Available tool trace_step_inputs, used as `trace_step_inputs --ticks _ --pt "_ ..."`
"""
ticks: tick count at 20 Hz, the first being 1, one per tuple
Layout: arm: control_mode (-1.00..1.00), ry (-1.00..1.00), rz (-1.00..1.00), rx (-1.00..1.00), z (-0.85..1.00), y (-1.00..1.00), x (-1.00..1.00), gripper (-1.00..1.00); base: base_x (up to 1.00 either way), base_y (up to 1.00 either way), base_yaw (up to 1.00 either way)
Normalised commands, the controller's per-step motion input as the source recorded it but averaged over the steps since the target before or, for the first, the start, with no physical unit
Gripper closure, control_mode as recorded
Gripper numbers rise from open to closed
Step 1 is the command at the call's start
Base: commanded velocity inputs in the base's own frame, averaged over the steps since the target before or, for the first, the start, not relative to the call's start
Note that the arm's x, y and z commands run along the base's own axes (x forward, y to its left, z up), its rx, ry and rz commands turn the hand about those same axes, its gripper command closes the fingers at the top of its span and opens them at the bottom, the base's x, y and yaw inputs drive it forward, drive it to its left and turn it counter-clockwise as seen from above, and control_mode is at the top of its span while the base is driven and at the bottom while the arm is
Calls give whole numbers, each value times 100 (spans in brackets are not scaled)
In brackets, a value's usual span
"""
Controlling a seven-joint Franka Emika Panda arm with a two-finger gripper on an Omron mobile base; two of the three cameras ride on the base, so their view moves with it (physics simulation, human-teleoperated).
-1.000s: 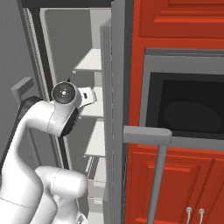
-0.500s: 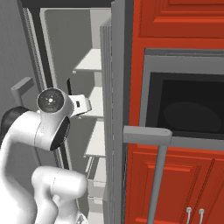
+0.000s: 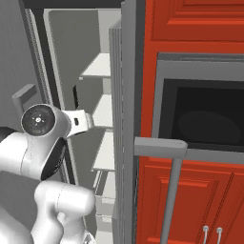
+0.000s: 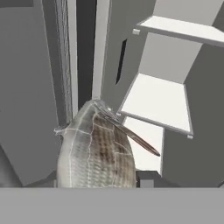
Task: Take the fish, mushroom, and lime from the freezer and place them in the bowl on the counter.
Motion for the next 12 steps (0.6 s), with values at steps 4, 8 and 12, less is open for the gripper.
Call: trace_step_inputs --ticks 4,8,12 --pt "100 -3 0 0 9 0 -33 100 -38 0 0" --pt "100 0 0 0 0 0 0 100 -74 11 0" --pt "100 0 0 0 0 0 0 100 -57 41 0"
